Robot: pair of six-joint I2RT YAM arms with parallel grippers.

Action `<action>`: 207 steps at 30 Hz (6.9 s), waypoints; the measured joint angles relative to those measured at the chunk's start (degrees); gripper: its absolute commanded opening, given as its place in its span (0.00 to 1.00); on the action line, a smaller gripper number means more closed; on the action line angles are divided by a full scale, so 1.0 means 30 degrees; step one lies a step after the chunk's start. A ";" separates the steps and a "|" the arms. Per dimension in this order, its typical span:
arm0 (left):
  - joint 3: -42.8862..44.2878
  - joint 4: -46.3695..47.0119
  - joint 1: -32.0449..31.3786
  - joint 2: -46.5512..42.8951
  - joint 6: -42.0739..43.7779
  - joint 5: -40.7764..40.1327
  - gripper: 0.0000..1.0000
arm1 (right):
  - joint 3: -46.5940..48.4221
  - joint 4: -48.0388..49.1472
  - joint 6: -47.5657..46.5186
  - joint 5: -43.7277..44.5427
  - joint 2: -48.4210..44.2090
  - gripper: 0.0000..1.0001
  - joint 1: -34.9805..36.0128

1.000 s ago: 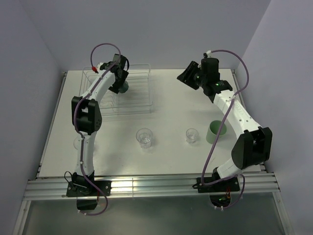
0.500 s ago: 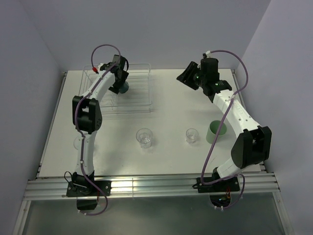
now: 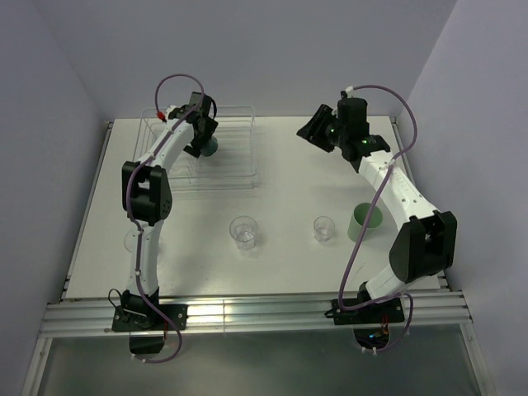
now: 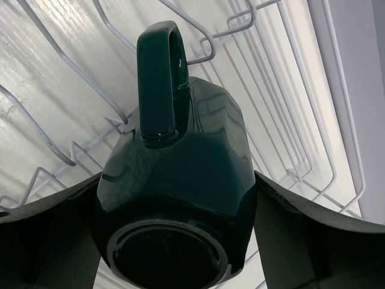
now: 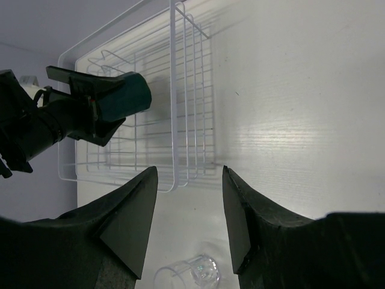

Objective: Load the cups into the dish rack

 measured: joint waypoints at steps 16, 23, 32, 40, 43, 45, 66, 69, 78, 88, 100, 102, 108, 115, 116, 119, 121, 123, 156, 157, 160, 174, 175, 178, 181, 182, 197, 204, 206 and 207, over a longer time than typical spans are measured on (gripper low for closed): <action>-0.0255 0.1370 0.0029 -0.0007 0.0255 0.0080 0.97 | 0.0000 0.0007 -0.0007 -0.0211 0.0080 0.55 0.0000; -0.0568 0.1923 0.0029 -0.0051 0.0568 0.0109 0.99 | 0.0000 0.0022 -0.0029 -0.0226 0.0080 0.55 0.0000; -0.1486 0.3060 0.0029 -0.0459 0.1195 0.0321 0.99 | 0.0000 0.0131 -0.0087 -0.0364 0.0087 0.55 0.0000; -0.3024 0.4561 0.0044 -0.1246 0.2004 0.0678 0.99 | -0.0007 0.0138 -0.0197 -0.0488 0.0087 0.55 0.0000; -0.3949 0.5457 0.0066 -0.1690 0.2477 0.1005 0.99 | -0.0007 0.0138 -0.0255 -0.0546 0.0087 0.56 0.0000; -0.4597 0.6142 0.0073 -0.2018 0.2820 0.1290 0.99 | -0.0007 0.0138 -0.0291 -0.0590 0.0102 0.56 0.0000; -0.5289 0.7242 0.0306 -0.2302 0.2499 0.2208 0.99 | -0.0007 0.0117 -0.0576 -0.0707 0.0248 0.57 0.0000; -0.5530 0.7519 0.0379 -0.2339 0.2208 0.2361 0.99 | -0.0007 0.0124 -0.0576 -0.0707 0.0248 0.57 0.0000; -0.6098 0.8663 0.0605 -0.2477 0.2222 0.3534 0.99 | -0.0007 0.0117 -0.0714 -0.0729 0.0495 0.61 0.0007; -0.6062 0.8648 0.0714 -0.2477 0.2106 0.3847 0.99 | -0.0007 0.0102 -0.0787 -0.0816 0.0699 0.62 0.0007; -0.5311 0.7191 0.0823 -0.2484 0.1552 0.3912 0.99 | 0.1974 -0.1173 -0.1931 0.0364 0.3002 0.62 0.2047; -0.5311 0.7191 0.0838 -0.2484 0.1559 0.4000 0.99 | 0.2193 -0.1392 -0.2106 0.0561 0.3395 0.62 0.2594; -0.5311 0.7213 0.0874 -0.2521 0.1639 0.4138 0.99 | 0.3147 -0.1923 -0.2616 0.0947 0.4517 0.63 0.3563; -0.5224 0.7169 0.0911 -0.2521 0.1661 0.4255 0.99 | 0.5100 -0.2528 -0.3126 0.1770 0.6229 0.63 0.4656; -0.5195 0.7147 0.0925 -0.2521 0.1705 0.4306 0.99 | 0.5340 -0.2667 -0.3140 0.1887 0.6513 0.63 0.4874; -0.5064 0.7060 0.0976 -0.2521 0.1741 0.4452 0.99 | 0.5901 -0.2827 -0.3177 0.2259 0.7388 0.62 0.5399; -0.5056 0.7067 0.0998 -0.2521 0.1756 0.4524 0.99 | 0.5967 -0.2900 -0.3184 0.2550 0.7868 0.61 0.5727; -0.5056 0.7067 0.1013 -0.2521 0.1763 0.4539 0.99 | 0.5967 -0.3082 -0.3184 0.2769 0.8291 0.59 0.5938; -0.5034 0.7504 0.1107 -0.3089 0.1989 0.5195 0.99 | 0.5778 -0.3577 -0.3330 0.4014 0.8830 0.16 0.6484; -0.5042 0.7672 0.1107 -0.3315 0.1996 0.5238 0.99 | 0.5778 -0.3570 -0.3330 0.4058 0.8830 0.16 0.6506; -0.5034 0.8109 0.1107 -0.3993 0.2025 0.5370 0.99 | 0.5778 -0.3555 -0.3337 0.4116 0.8830 0.16 0.6550; -0.5078 0.8663 0.1115 -0.4583 0.2193 0.5544 0.99 | 0.5727 -0.3453 -0.3395 0.4386 0.8830 0.14 0.6681; -0.5115 0.8663 0.1122 -0.4583 0.2208 0.5544 0.99 | 0.5719 -0.3446 -0.3395 0.4386 0.8830 0.14 0.6681; -0.5202 0.8663 0.1122 -0.4583 0.2222 0.5537 0.99 | 0.5697 -0.3410 -0.3395 0.4393 0.8823 0.14 0.6681; -0.5253 0.8663 0.1122 -0.4583 0.2222 0.5523 0.99 | 0.5690 -0.3402 -0.3395 0.4393 0.8823 0.14 0.6681; -0.5253 0.8670 0.1122 -0.4583 0.2215 0.5515 0.99 | 0.5690 -0.3395 -0.3395 0.4393 0.8823 0.14 0.6681; -0.5253 0.8896 0.1188 -0.4284 0.2266 0.5304 0.29 | 0.5690 -0.3395 -0.3395 0.4408 0.8823 0.13 0.6681; -0.5275 0.9573 0.1224 -0.4291 0.2645 0.5348 0.00 | 0.5697 -0.3395 -0.3402 0.4408 0.8823 0.13 0.6681; -0.5093 0.9530 0.1224 -0.4248 0.2718 0.5348 0.00 | 0.5697 -0.3395 -0.3402 0.4408 0.8823 0.13 0.6681; -0.4867 0.9500 0.1239 -0.4175 0.2739 0.5348 0.00 | 0.5697 -0.3395 -0.3402 0.4408 0.8823 0.13 0.6681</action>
